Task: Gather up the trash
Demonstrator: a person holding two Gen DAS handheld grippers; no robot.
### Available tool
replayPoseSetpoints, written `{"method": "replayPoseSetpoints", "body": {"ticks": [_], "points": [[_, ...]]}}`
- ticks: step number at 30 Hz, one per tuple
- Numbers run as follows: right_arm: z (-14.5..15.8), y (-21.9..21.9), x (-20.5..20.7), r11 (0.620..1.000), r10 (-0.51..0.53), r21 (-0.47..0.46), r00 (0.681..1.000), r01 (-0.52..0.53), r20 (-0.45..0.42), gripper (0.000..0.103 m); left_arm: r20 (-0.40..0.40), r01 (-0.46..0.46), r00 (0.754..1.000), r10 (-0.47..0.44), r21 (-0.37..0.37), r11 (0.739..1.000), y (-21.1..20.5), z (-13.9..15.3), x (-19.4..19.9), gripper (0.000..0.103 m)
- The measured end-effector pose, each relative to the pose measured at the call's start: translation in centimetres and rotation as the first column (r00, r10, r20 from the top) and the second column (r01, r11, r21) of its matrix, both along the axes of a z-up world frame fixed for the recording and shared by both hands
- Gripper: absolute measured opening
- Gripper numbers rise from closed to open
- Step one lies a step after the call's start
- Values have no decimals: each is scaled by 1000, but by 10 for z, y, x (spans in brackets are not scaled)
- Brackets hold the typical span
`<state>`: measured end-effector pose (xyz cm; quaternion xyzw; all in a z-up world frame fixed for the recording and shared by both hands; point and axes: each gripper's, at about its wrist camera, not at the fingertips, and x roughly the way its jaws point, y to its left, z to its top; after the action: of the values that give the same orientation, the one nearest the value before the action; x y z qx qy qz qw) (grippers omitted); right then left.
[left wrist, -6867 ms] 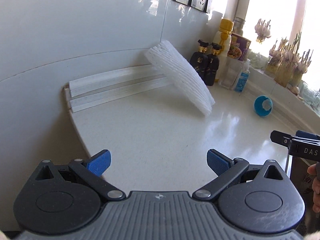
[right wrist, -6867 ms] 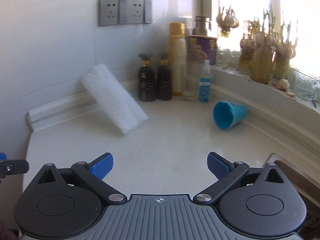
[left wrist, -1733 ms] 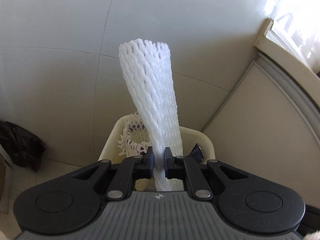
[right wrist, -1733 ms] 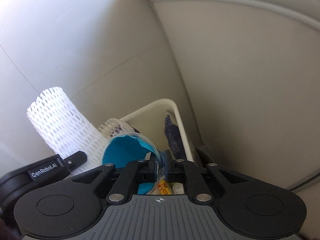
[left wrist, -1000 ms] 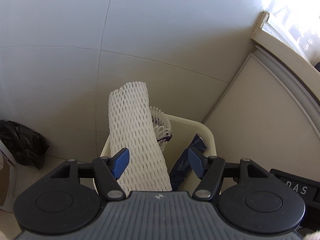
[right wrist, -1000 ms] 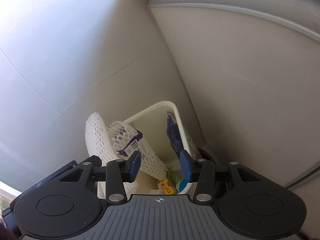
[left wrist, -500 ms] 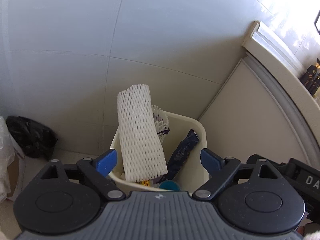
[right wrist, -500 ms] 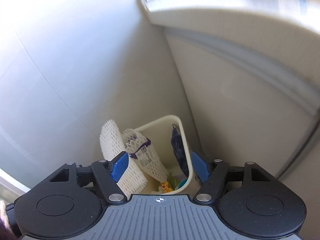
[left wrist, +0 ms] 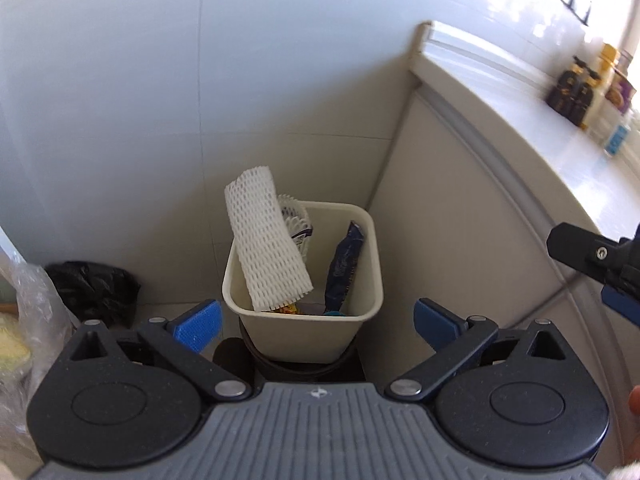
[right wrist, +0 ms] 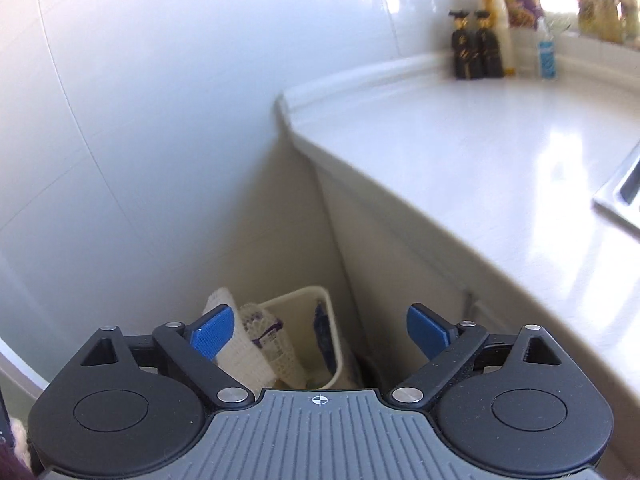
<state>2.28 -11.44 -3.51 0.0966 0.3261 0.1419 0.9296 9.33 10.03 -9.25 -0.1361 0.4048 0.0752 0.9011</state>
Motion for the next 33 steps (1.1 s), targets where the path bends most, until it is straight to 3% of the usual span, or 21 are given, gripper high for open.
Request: {"method": "replayPoseSetpoints", "body": {"ticks": [6,15,33], "points": [[25,-21,-26,995,-51,-78,995,58,89,101,23,38,999,-41,106,994,-28,25,-14,103],[53,-48,-40,971,-155,-164,979,176,134,103,60,46,997,-54,124,991,-46,42,-23,103],[46,-58,-38,971,-165,-154,978,184,129,103,54,71,995,-79,138,988,-60,45,-25,103]]}}
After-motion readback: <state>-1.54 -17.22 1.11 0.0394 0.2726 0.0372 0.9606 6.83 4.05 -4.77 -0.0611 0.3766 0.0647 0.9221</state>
